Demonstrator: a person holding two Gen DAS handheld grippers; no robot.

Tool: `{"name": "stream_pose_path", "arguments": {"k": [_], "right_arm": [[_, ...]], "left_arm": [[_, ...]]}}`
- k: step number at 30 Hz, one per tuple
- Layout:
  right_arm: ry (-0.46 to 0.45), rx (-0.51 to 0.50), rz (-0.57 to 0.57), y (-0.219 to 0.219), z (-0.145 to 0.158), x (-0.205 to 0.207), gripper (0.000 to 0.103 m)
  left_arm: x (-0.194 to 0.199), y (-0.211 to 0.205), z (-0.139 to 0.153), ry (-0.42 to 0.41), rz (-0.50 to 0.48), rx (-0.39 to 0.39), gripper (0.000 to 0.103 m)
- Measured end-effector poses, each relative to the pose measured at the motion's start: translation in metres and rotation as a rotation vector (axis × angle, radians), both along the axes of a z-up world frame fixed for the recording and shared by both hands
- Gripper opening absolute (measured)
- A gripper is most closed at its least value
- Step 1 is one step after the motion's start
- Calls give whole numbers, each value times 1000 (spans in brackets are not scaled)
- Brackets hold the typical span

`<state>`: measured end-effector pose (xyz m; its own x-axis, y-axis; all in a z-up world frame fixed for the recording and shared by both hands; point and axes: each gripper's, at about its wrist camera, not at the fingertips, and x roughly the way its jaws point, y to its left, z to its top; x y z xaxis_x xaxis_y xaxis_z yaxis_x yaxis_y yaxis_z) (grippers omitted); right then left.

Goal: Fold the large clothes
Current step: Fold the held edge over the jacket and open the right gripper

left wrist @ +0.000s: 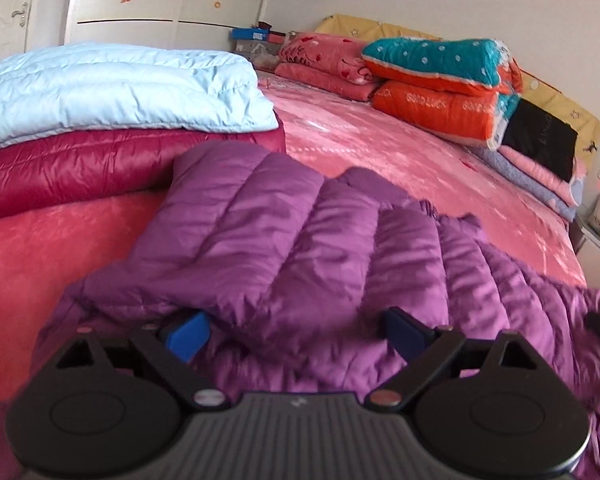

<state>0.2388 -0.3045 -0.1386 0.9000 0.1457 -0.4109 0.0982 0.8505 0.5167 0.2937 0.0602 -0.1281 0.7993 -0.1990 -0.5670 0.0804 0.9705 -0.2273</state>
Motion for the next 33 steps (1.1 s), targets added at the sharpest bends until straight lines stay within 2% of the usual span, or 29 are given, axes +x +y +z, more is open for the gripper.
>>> {"name": "stream_pose_path", "arguments": {"k": [2, 4, 13, 15, 17, 20, 22, 25, 29, 33], "right_arm": [[9, -10, -14, 4, -2, 8, 92], [4, -24, -27, 6, -2, 15, 91], [1, -203, -73, 23, -3, 51, 89], [1, -266, -83, 26, -3, 59, 90], [8, -332, -101, 29, -4, 66, 97], [36, -360, -127, 26, -8, 73, 100], [56, -357, -136, 22, -10, 75, 103], [62, -322, -132, 15, -10, 75, 103], [53, -293, -141, 8, -5, 70, 103], [-6, -327, -188, 12, 10, 57, 103]], "left_arm": [[9, -1, 1, -8, 18, 1, 94], [18, -3, 1, -18, 30, 13, 94], [66, -11, 0, -49, 102, 33, 94], [73, -14, -6, -36, 111, 39, 97], [75, -19, -12, -28, 106, 62, 99], [68, -20, -14, -31, 86, 65, 100], [62, -14, -12, -16, 79, 43, 100], [44, -10, -3, -30, 66, 62, 99], [5, -12, 16, -100, 45, 165, 99], [-22, -25, 33, -219, 10, 300, 99]]}}
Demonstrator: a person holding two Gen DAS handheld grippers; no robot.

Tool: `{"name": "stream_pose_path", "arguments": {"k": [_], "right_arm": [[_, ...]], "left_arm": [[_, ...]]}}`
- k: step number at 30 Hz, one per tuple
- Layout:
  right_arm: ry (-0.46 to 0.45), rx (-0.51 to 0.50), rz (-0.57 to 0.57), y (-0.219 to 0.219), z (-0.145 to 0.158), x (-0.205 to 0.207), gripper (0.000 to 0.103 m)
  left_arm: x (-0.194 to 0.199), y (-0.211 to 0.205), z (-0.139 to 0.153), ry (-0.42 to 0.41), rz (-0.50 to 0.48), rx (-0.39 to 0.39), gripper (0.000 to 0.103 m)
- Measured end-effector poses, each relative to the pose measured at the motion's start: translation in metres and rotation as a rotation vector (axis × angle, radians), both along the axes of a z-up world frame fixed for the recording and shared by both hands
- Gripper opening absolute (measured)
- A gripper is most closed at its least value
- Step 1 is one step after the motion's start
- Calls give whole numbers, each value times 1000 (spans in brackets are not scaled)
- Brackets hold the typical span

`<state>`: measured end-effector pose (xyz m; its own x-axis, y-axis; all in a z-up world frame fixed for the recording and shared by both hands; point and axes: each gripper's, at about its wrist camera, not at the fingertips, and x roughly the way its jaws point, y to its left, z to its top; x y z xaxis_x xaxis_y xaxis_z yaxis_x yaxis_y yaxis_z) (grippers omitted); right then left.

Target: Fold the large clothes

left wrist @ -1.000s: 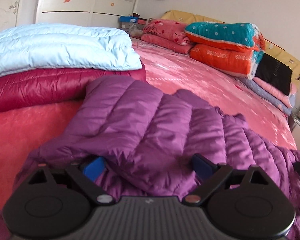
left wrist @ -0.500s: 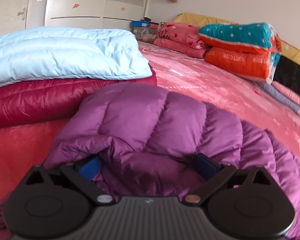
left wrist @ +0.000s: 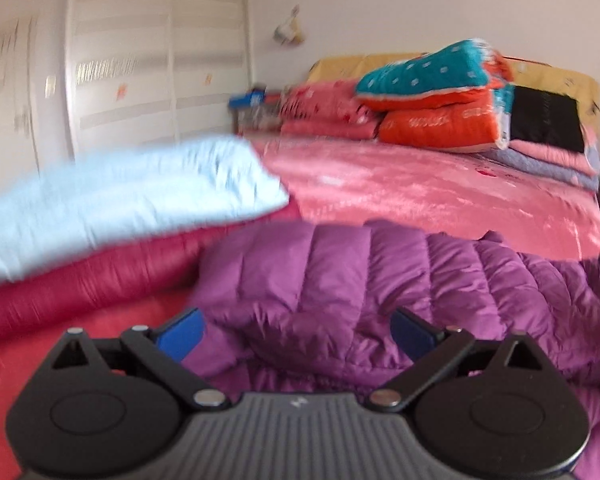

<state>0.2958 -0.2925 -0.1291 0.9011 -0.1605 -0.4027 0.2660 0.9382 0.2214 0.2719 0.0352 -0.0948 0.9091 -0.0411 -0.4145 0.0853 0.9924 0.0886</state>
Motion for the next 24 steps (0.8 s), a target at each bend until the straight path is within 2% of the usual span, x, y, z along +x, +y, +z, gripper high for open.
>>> {"name": "stream_pose_path", "arguments": {"k": [2, 5, 8, 12, 16, 20, 24], "right_arm": [[-50, -17, -13, 3, 10, -9, 103], [-121, -70, -21, 11, 22, -19, 103], [-143, -93, 70, 21, 23, -16, 103], [-81, -104, 208, 33, 11, -2, 103], [48, -117, 229, 36, -10, 18, 103], [106, -137, 224, 38, -22, 27, 103], [153, -198, 230, 47, -27, 34, 103]], "left_arm": [[5, -8, 2, -31, -16, 53, 99], [27, -18, -1, -24, -17, 66, 98], [49, -29, -4, -38, -7, 89, 96], [74, -44, -14, -34, 0, 147, 96], [91, -45, -34, 12, 0, 180, 96], [93, -37, -47, 10, 11, 140, 103], [95, -32, -60, 16, 7, 104, 103]]}}
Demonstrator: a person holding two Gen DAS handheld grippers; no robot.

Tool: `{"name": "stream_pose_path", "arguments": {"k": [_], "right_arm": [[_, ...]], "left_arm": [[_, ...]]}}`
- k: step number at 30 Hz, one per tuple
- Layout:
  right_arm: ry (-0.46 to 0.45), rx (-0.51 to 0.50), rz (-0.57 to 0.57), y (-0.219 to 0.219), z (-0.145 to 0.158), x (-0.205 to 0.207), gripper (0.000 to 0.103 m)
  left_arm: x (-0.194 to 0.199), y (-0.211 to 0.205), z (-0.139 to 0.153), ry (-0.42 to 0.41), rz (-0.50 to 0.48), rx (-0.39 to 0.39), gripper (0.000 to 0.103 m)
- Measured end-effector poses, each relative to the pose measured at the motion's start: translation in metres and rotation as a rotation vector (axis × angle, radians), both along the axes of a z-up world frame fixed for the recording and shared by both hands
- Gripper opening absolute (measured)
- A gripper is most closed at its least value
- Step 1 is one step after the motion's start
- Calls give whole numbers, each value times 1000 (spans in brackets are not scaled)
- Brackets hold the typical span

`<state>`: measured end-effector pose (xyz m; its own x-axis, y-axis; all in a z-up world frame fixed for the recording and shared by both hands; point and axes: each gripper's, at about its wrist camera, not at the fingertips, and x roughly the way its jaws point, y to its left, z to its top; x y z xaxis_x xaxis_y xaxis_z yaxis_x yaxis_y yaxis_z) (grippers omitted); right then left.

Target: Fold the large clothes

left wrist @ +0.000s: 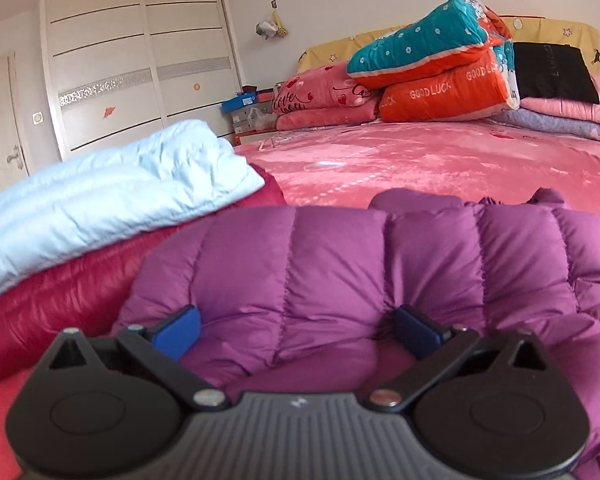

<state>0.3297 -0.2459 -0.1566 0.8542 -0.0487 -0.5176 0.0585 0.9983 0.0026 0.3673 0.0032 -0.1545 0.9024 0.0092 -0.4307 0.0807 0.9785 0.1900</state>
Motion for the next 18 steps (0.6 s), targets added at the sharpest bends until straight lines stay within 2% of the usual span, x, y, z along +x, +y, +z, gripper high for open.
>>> {"name": "stream_pose_path", "arguments": {"k": [9, 18], "right_arm": [[16, -31, 2, 8, -11, 22, 103], [-18, -27, 0, 10, -9, 13, 103]], "left_arm": [[3, -1, -13, -2, -1, -9, 103], [0, -4, -11, -13, 3, 12, 103]]}}
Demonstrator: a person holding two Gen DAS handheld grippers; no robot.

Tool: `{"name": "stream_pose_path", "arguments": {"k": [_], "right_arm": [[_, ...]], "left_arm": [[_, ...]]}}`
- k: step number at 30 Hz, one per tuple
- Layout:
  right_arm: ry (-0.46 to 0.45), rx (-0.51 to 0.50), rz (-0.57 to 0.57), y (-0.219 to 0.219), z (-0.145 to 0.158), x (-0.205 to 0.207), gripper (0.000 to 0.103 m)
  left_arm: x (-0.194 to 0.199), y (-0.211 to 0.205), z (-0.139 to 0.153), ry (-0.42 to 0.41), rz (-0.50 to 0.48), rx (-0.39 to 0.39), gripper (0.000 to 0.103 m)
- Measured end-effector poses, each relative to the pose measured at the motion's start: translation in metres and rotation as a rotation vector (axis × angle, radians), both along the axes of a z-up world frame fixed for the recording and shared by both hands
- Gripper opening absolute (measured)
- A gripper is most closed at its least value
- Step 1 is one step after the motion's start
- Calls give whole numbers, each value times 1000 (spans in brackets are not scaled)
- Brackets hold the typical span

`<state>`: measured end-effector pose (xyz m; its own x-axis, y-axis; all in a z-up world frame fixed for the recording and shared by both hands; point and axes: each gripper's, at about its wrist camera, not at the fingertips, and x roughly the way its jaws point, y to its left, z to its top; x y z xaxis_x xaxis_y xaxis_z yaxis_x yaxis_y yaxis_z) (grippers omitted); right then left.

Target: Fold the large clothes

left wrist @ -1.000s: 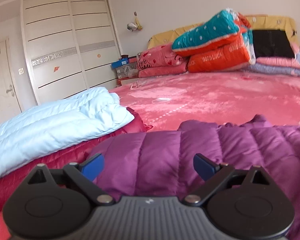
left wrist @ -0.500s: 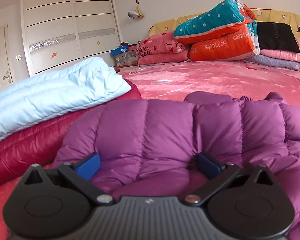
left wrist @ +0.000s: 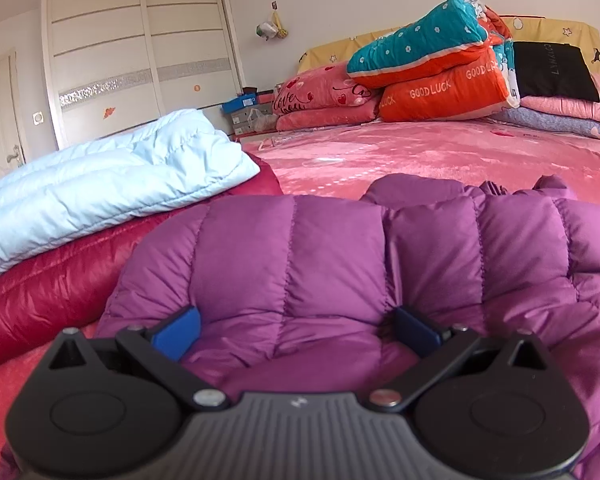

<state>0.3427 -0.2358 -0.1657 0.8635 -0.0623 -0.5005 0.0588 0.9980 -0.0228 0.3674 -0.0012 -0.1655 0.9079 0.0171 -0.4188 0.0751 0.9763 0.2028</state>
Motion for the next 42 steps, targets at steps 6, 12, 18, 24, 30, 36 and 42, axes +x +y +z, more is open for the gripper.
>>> {"name": "stream_pose_path", "arguments": {"k": [6, 12, 18, 24, 30, 36, 42], "right_arm": [[-25, 67, 9, -8, 2, -9, 103], [-19, 214, 13, -31, 21, -35, 103], [-2, 309, -31, -48, 36, -74, 103], [15, 326, -15, -43, 45, -121, 103], [25, 296, -8, -36, 54, -173, 103], [56, 295, 14, -29, 61, -213, 103], [76, 302, 57, -31, 72, -247, 103]], "left_arm": [[-4, 5, 10, 47, 9, -14, 103], [-42, 16, 34, 95, 12, -9, 103], [-106, 33, 65, 114, -68, -25, 103], [-163, 57, 93, 117, -67, -79, 103], [-219, 90, 109, 110, -47, -140, 103], [-271, 124, 115, 121, -38, -137, 103], [-310, 157, 115, 157, -23, -169, 103]]}}
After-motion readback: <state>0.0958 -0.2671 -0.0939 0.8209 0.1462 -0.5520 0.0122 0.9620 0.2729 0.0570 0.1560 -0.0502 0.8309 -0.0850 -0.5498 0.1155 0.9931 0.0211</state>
